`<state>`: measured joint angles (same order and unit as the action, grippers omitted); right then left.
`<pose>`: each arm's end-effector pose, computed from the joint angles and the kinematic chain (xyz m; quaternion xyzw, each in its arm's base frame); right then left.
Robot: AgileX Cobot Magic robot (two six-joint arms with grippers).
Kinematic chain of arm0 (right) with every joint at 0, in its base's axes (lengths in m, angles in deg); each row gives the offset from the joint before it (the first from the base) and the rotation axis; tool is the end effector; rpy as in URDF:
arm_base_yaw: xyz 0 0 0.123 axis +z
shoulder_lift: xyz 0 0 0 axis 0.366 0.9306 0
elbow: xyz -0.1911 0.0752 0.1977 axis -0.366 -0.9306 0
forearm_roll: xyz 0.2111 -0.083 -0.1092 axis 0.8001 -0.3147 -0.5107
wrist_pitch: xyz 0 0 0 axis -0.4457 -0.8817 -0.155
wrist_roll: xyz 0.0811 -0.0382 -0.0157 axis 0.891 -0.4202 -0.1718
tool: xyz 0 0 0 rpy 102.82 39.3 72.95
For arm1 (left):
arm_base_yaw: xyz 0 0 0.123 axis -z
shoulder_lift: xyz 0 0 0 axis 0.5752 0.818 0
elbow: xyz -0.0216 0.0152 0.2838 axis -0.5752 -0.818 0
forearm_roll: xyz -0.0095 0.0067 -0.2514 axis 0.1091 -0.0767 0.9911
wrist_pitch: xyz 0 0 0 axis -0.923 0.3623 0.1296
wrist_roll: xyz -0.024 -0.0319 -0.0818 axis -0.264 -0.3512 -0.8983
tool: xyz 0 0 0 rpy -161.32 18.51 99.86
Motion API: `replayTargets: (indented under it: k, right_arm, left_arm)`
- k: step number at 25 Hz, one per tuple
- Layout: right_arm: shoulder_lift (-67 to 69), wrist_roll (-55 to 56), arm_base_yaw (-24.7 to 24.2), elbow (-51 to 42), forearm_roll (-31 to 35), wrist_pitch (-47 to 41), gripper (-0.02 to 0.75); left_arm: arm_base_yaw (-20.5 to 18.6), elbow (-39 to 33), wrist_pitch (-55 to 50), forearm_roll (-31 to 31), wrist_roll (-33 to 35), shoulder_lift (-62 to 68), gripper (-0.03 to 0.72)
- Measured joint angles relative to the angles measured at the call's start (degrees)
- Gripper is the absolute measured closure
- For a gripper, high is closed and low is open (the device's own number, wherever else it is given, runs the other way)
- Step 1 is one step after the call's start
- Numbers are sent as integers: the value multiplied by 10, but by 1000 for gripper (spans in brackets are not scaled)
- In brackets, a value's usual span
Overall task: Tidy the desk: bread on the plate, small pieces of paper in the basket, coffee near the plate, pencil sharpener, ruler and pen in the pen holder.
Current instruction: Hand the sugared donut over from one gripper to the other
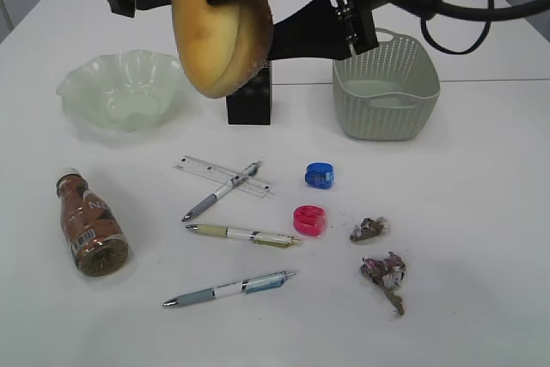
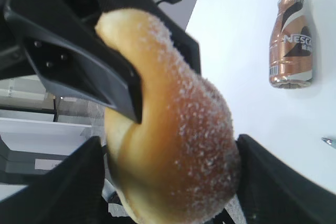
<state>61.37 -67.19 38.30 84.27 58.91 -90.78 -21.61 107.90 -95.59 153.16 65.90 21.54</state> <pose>0.3154 0.1789 0.3515 -0.1717 0.8114 0.5423 0.1348 0.3291 -0.1639 0.3435 0.1917 0.7770 -0.5655 0.1995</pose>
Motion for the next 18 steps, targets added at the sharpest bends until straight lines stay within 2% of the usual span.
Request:
replayTargets:
  k: [11,18]
  right_arm:
    - [-4,0,-17,0,16,0,184]
    - [-27,0,-17,0,-22,0,185]
  left_arm:
    - [0,0,-1,-17,0,0,518]
    - [-16,0,-6,-44,0,0,519]
